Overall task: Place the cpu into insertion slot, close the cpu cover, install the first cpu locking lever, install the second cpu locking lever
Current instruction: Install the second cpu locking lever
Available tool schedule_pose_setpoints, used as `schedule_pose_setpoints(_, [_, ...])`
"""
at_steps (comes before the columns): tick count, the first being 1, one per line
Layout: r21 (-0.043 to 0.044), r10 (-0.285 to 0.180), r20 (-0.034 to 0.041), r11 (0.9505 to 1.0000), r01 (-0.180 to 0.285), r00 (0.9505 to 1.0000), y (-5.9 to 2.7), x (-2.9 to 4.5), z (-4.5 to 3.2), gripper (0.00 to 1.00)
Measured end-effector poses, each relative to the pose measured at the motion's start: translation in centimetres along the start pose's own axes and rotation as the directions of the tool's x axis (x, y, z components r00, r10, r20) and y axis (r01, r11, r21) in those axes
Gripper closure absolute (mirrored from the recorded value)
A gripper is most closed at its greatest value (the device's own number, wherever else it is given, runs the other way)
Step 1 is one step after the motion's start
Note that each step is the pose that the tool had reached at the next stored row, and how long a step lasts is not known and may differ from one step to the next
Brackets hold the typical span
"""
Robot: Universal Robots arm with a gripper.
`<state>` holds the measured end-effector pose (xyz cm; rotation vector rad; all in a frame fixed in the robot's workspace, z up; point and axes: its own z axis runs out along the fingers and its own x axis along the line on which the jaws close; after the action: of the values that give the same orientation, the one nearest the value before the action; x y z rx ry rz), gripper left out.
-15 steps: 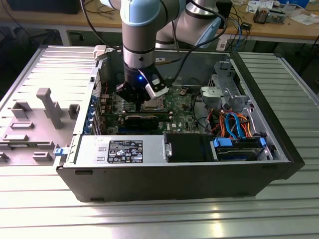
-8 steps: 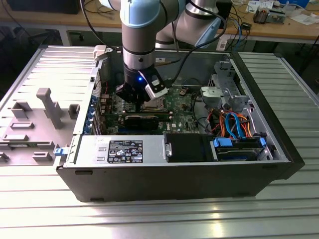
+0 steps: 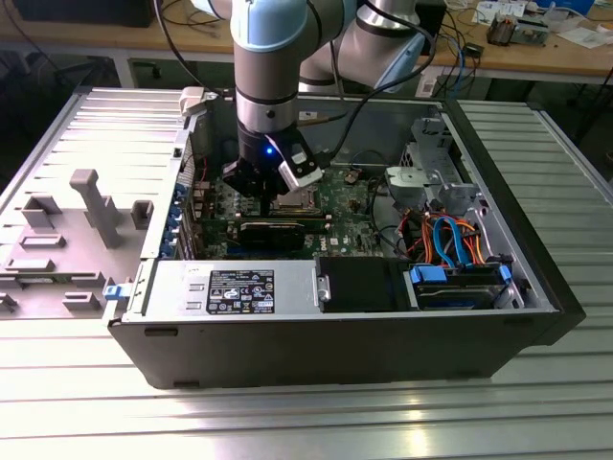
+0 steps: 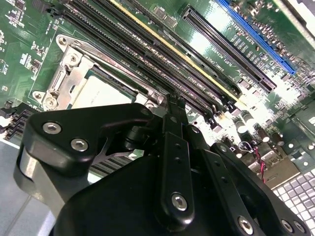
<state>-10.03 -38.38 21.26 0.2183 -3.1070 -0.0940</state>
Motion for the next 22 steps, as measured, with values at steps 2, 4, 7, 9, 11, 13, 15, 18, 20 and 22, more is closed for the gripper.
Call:
schedule_pose_setpoints(2, [0.0001,0.0,0.0,1.0,0.0,1.0,0.0,0.0,-0.01,0.89])
schedule_pose_setpoints(4, [0.0001,0.0,-0.0001,1.0,0.0,1.0,0.0,0.0,-0.02,0.89])
schedule_pose_setpoints(7, [0.0001,0.0,-0.0001,1.0,0.0,1.0,0.06,-0.01,-0.02,0.89])
schedule_pose_setpoints(9, [0.0001,0.0,0.0,1.0,0.0,1.0,0.11,-0.02,-0.01,0.89])
schedule_pose_setpoints(11, [0.0001,0.0,0.0,1.0,0.0,1.0,0.15,-0.02,-0.01,0.89])
schedule_pose_setpoints(13, [0.0,0.0,0.0,1.0,0.0,1.0,0.21,-0.03,0.0,0.89])
schedule_pose_setpoints(15, [0.0001,0.0,0.0,1.0,0.0,1.0,0.25,-0.03,0.0,0.89])
schedule_pose_setpoints(18, [0.0001,0.0,0.0,1.0,0.0,1.0,0.31,-0.04,0.0,0.89])
schedule_pose_setpoints(20, [0.0,0.0,0.0,1.0,0.0,1.0,0.35,-0.05,0.01,0.89])
schedule_pose_setpoints(22, [0.0,0.0,0.0,1.0,0.0,1.0,0.4,-0.06,0.02,0.89])
